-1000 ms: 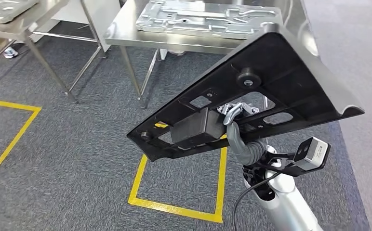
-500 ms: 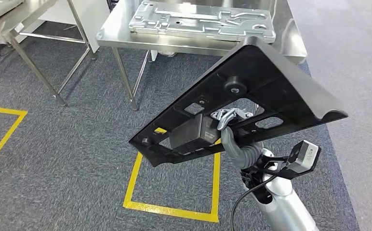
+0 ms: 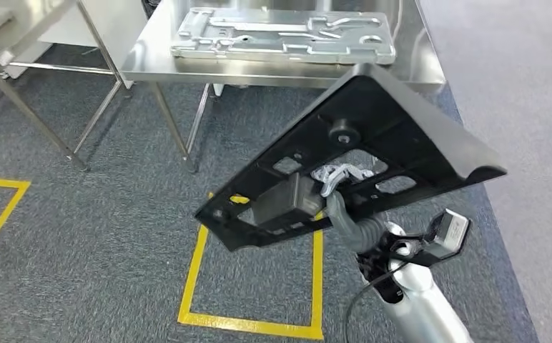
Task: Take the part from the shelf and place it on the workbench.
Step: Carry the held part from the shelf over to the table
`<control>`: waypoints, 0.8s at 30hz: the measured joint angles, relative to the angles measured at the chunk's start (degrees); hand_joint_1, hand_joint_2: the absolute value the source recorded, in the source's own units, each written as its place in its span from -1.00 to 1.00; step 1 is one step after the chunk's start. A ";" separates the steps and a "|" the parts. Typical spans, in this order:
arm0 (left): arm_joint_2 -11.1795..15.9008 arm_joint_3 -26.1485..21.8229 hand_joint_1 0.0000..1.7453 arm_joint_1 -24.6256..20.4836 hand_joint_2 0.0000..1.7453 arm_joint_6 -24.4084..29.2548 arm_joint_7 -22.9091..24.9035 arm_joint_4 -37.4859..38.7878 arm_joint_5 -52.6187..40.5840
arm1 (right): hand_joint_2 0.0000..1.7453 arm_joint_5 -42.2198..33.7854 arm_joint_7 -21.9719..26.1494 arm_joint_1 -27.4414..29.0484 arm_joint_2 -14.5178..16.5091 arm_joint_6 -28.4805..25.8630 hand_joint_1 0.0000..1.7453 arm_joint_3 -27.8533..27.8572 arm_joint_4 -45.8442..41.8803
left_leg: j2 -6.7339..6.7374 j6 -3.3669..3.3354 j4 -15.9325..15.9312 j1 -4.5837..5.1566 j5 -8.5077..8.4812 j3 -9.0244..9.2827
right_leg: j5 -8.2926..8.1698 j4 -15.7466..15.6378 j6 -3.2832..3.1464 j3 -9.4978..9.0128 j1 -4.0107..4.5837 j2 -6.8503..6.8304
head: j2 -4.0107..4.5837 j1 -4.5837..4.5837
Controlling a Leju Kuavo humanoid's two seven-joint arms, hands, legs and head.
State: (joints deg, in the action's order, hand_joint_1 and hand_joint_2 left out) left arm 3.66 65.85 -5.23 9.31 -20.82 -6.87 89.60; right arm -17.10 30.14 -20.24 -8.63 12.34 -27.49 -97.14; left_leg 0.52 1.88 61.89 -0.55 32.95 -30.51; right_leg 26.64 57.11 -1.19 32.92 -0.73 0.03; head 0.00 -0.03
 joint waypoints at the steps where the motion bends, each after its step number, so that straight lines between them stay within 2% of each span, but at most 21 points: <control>1: -0.01 0.00 -1.00 0.02 1.00 0.02 -0.02 -0.01 0.04 | 1.00 0.02 0.03 -0.03 0.03 0.01 1.00 -0.03 0.03 | -0.04 0.20 4.46 -0.03 1.34 -2.67 | 0.56 -0.04 -0.20 -0.64 0.03 0.05 | 0.00 -0.19; 2: -0.01 0.01 -1.00 0.12 1.00 0.03 -0.02 0.00 0.08 | 1.00 0.02 0.05 0.00 0.05 0.01 1.00 -0.07 0.10 | -0.05 0.34 8.75 -0.07 2.30 -5.64 | 1.13 -0.04 -0.28 -1.27 0.07 0.15 | 0.00 -0.28; 3: -0.01 0.01 -1.00 0.28 1.00 0.05 -0.01 0.00 0.11 | 1.00 0.03 0.05 0.05 0.07 0.01 1.00 -0.10 0.19 | -0.05 0.38 11.70 -0.08 2.23 -8.20 | 1.79 -0.04 -0.29 -2.03 0.11 0.31 | 0.00 -0.29; 4: -0.01 0.01 -1.00 0.45 1.00 0.05 -0.01 0.00 0.13 | 1.00 0.03 0.05 0.10 0.08 0.01 1.00 -0.12 0.28 | -0.06 0.32 12.46 -0.07 0.79 -9.82 | 2.51 -0.03 -0.25 -2.96 0.13 0.50 | 0.00 -0.29; 5: -0.01 0.01 -1.00 0.58 1.00 0.05 -0.01 0.01 0.13 | 1.00 0.04 0.04 0.11 0.11 0.01 1.00 -0.14 0.36 | -0.08 0.12 10.73 -0.06 -1.97 -10.26 | 3.28 -0.04 -0.18 -4.03 0.17 0.67 | 0.00 -0.30; 6: 0.01 0.01 -1.00 0.67 1.00 0.08 -0.01 0.01 0.15 | 1.00 0.04 0.02 0.07 0.16 0.01 1.00 -0.15 0.39 | -0.14 -0.24 7.01 0.03 -5.61 -9.79 | 4.12 -0.05 -0.10 -5.19 0.21 0.78 | 0.00 -0.30; 7: 0.07 0.01 -1.00 0.72 1.00 0.12 0.03 0.02 0.20 | 1.00 0.05 -0.02 0.05 0.20 0.02 1.00 -0.16 0.44 | -0.28 -0.71 3.54 0.16 -8.30 -8.99 | 4.87 -0.22 0.02 -6.18 0.22 0.83 | 0.00 -0.25; 8: 0.13 0.01 -1.00 0.78 1.00 0.15 0.05 0.02 0.24 | 1.00 0.05 -0.08 0.00 0.25 0.02 1.00 -0.18 0.50 | -0.40 -1.25 0.64 0.40 -10.13 -8.10 | 5.51 -0.42 0.26 -6.96 0.28 0.93 | 0.00 -0.19; 9: 0.19 0.01 -1.00 0.83 1.00 0.22 0.11 0.02 0.28 | 1.00 0.07 -0.14 0.00 0.28 0.03 1.00 -0.21 0.57 | -0.52 -1.79 -1.15 0.67 -10.65 -7.38 | 5.94 -0.74 0.57 -7.45 0.23 0.99 | 0.00 -0.17; 12: 0.26 0.01 -1.00 0.80 1.00 0.37 0.19 0.03 0.30 | 1.00 0.11 -0.19 0.03 0.32 0.03 1.00 -0.29 0.68 | -0.55 -2.93 -3.64 0.84 -8.88 -5.54 | 5.72 -0.75 1.76 -7.77 0.18 0.99 | 0.00 -0.28; 13: 0.27 0.01 -1.00 0.78 1.00 0.38 0.16 0.02 0.30 | 1.00 0.12 -0.17 0.01 0.32 0.06 1.00 -0.29 0.71 | -0.58 -3.15 -4.59 0.66 -8.50 -4.72 | 5.29 0.47 2.06 -7.30 0.21 0.91 | 0.00 -0.29; 15: 0.26 0.01 -1.00 0.80 1.00 0.38 0.09 0.02 0.30 | 1.00 0.13 -0.15 -0.05 0.32 0.17 1.00 -0.27 0.81 | -0.70 -3.48 -6.11 0.32 -7.99 -2.88 | 5.61 5.83 2.41 -4.13 0.13 0.79 | 0.00 -0.26; 17: 0.26 0.01 -1.00 0.86 1.00 0.38 0.03 0.02 0.30 | 1.00 0.14 -0.12 0.09 0.31 0.26 1.00 -0.27 1.06 | -0.80 -3.65 -6.67 0.29 -7.11 -1.38 | 8.13 12.51 2.83 1.00 -0.06 0.73 | 0.00 -0.24; 18: 0.26 0.01 -1.00 0.93 1.00 0.38 0.01 0.02 0.30 | 1.00 0.14 -0.11 0.22 0.31 0.28 1.00 -0.27 1.22 | -0.85 -3.61 -6.74 0.28 -6.49 -0.59 | 9.40 14.46 3.10 3.22 -0.15 0.70 | 0.00 -0.25; 19: 0.26 0.02 -1.00 0.99 1.00 0.38 -0.02 0.03 0.30 | 1.00 0.15 -0.09 0.32 0.30 0.30 1.00 -0.27 1.37 | -0.90 -3.52 -6.75 0.26 -5.80 0.27 | 9.92 14.92 3.40 4.80 -0.26 0.65 | 0.00 -0.24; 20: 0.25 0.02 -1.00 1.05 1.00 0.38 -0.03 0.03 0.30 | 1.00 0.16 -0.04 0.37 0.30 0.33 1.00 -0.26 1.48 | -0.94 -3.37 -6.74 0.23 -5.06 1.23 | 9.25 13.67 3.59 5.53 -0.37 0.58 | 0.00 -0.23; 21: 0.24 0.03 -1.00 1.08 1.00 0.38 -0.05 0.02 0.30 | 1.00 0.19 0.04 0.39 0.30 0.38 1.00 -0.25 1.54 | -0.96 -3.16 -6.74 0.17 -4.27 2.29 | 7.17 10.90 3.63 5.58 -0.48 0.44 | 0.00 -0.22; 23: 0.22 0.02 -1.00 1.15 1.00 0.38 -0.10 0.02 0.30 | 1.00 0.26 0.29 0.51 0.29 0.51 1.00 -0.19 1.62 | -0.99 -2.59 -6.66 0.13 -2.66 4.04 | 0.32 4.20 3.25 4.90 -0.50 -0.19 | 0.00 -0.27; 24: 0.21 0.02 -1.00 1.12 1.00 0.38 -0.15 0.03 0.30 | 1.00 0.33 0.44 0.63 0.29 0.62 1.00 -0.17 1.69 | -0.97 -2.23 -6.60 0.15 -1.98 4.56 | -2.05 2.10 2.81 4.63 -0.36 -0.42 | 0.00 -0.34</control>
State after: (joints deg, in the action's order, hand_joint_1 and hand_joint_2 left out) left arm 3.87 65.87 -4.11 9.68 -20.97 -6.85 89.90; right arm -16.76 30.57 -19.60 -8.33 12.96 -27.65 -95.45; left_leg -0.45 -0.36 55.29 -0.41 30.97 -25.95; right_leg 24.59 59.21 1.62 37.55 -1.09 -0.39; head 0.00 -0.37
